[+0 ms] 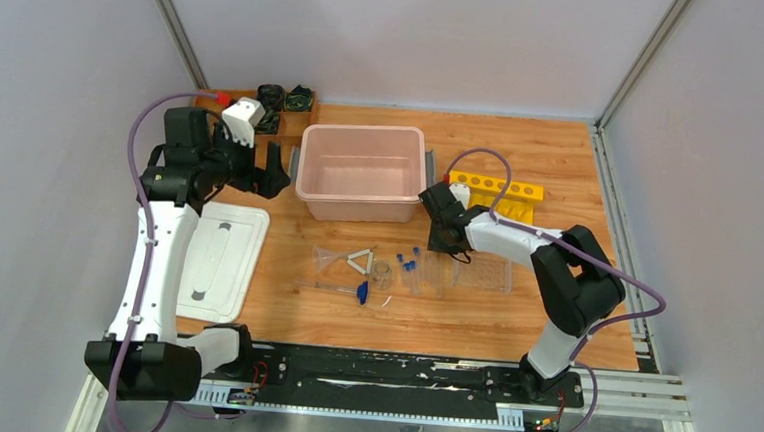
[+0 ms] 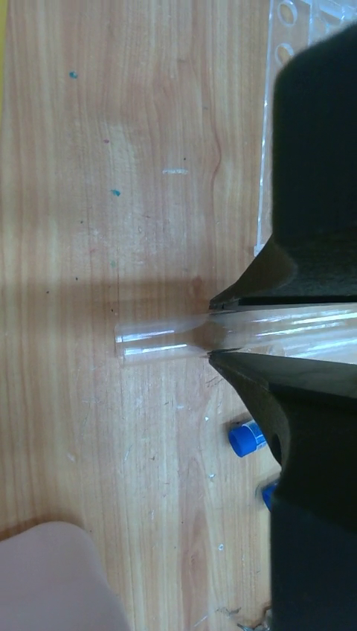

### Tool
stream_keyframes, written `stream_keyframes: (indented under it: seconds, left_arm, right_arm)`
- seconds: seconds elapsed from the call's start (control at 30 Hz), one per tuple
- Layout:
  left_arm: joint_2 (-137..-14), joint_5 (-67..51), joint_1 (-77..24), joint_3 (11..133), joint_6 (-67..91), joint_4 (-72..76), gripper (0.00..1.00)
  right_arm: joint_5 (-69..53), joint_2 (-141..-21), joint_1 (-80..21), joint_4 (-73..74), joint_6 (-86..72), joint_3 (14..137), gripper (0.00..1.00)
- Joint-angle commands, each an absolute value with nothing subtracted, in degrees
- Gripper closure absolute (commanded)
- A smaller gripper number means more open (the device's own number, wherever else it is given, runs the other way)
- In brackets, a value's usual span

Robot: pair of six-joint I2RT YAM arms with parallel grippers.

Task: Organize the chemistry lab equipment

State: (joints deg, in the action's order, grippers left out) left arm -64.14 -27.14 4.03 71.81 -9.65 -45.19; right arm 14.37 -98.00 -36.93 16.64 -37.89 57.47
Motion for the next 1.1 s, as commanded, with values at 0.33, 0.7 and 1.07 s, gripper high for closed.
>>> stream_keyframes:
  seconds: [0.33, 0.7, 1.07]
  left_arm:
    - [-65.01, -35.05, 2.29, 82.57, -4.40, -45.02, 0.00]
    - [-63.09, -33.42, -14.77, 76.35, -4.66, -47.90, 0.00]
    - [-66.40, -38.40, -22.67, 76.94, 3.60, -46.24, 0.01]
  right_arm:
    - [16.86, -87.38, -38.10, 22.43, -38.65, 57.18, 1.00]
    - [13.89, -71.08, -41.68, 24.35, -39.77, 65.39, 1.00]
    - [16.65, -78.88, -52.96, 10.08, -38.98, 82.00, 1.00]
